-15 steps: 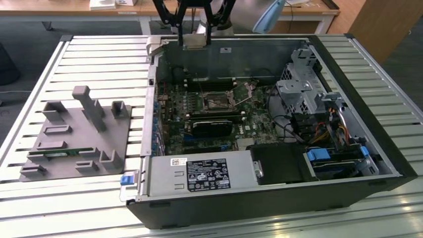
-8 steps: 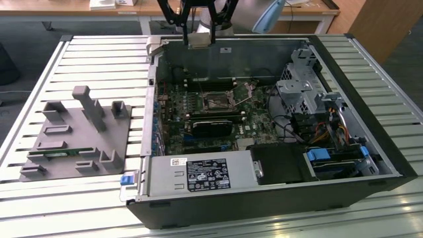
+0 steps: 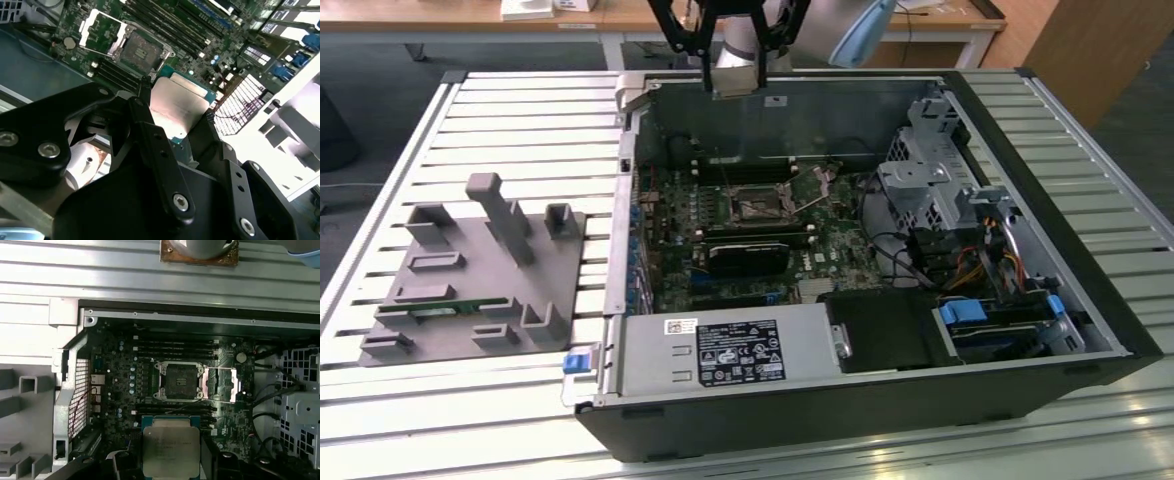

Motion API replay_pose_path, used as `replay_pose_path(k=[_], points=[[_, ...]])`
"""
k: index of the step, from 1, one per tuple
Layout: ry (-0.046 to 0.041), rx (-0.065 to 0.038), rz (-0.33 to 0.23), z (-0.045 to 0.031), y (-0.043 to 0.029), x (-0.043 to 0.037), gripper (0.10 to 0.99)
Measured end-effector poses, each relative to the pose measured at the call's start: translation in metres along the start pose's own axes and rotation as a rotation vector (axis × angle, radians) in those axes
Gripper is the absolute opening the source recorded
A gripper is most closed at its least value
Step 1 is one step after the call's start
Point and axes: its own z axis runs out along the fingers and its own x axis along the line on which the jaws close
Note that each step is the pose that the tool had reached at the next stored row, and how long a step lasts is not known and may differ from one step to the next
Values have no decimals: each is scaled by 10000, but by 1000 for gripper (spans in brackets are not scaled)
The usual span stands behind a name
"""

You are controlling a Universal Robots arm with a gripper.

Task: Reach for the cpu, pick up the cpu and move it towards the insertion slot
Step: 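Pick up the cpu and move it towards the insertion slot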

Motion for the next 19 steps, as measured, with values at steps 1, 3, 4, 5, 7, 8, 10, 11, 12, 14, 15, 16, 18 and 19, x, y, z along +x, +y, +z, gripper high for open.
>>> replay_pose_path(k=[1, 3, 4, 5, 7, 8, 10, 11, 12, 14, 15, 16, 18, 19], points=[[-16, -25, 1, 4, 6, -10, 545], [-64, -184, 9, 9, 14, -24, 545], [-81, -203, 11, 15, 21, -35, 545], [-86, -204, 10, 24, 32, -56, 545], [-86, -200, 12, 51, 57, -117, 545], [-84, -200, 14, 71, 61, -148, 545], [-66, -199, 13, 113, 70, -217, 545], [-47, -200, 15, 133, 75, -249, 545], [-17, -201, 17, 151, 80, -281, 545], [68, -201, 18, 181, 84, -342, 545], [131, -202, 22, 195, 85, -371, 545], [188, -205, 23, 209, 87, -397, 545], [231, -205, 23, 233, 115, -431, 545], [238, -204, 25, 247, 133, -442, 545]])
